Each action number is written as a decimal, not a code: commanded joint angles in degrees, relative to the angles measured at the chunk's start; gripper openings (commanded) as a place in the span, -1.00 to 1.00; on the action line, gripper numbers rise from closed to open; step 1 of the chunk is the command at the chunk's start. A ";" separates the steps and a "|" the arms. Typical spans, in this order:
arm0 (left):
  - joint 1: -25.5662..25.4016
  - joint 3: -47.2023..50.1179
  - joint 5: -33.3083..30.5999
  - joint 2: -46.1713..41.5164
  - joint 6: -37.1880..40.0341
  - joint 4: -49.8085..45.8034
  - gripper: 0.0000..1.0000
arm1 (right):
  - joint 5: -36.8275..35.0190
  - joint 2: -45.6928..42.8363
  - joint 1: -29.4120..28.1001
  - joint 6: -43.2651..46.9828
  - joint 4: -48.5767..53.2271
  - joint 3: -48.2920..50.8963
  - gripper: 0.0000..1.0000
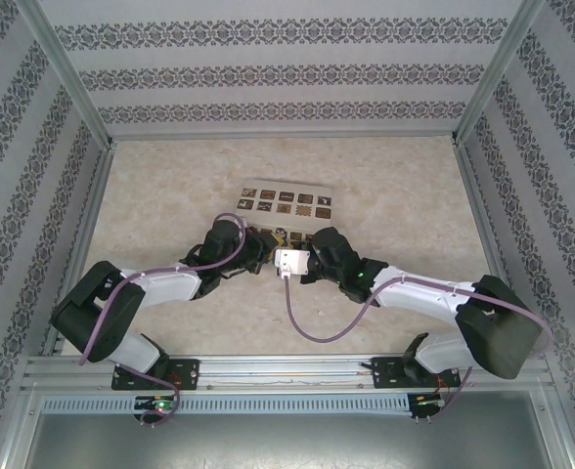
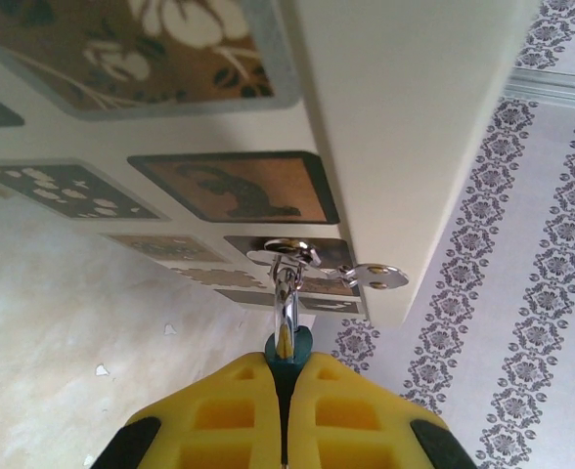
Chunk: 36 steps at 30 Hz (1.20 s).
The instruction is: Unlock a padlock with a key
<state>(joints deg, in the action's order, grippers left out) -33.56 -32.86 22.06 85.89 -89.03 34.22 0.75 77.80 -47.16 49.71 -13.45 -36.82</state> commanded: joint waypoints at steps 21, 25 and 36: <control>-1.51 -2.71 -0.01 0.93 -1.67 5.21 -1.00 | -4.34 4.66 -1.18 1.00 -5.48 -1.99 -0.77; -1.68 -2.65 0.01 1.27 -2.24 6.21 -1.00 | -4.71 4.96 -1.71 0.44 -6.40 -1.85 -0.75; -2.12 -3.34 0.22 1.92 -2.46 6.83 -1.00 | -6.16 6.05 -2.15 -5.69 -10.88 -1.16 -0.91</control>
<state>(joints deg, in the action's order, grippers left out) -33.76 -33.36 18.52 87.83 -90.70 35.11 -5.13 82.83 -48.64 47.97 -18.39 -37.65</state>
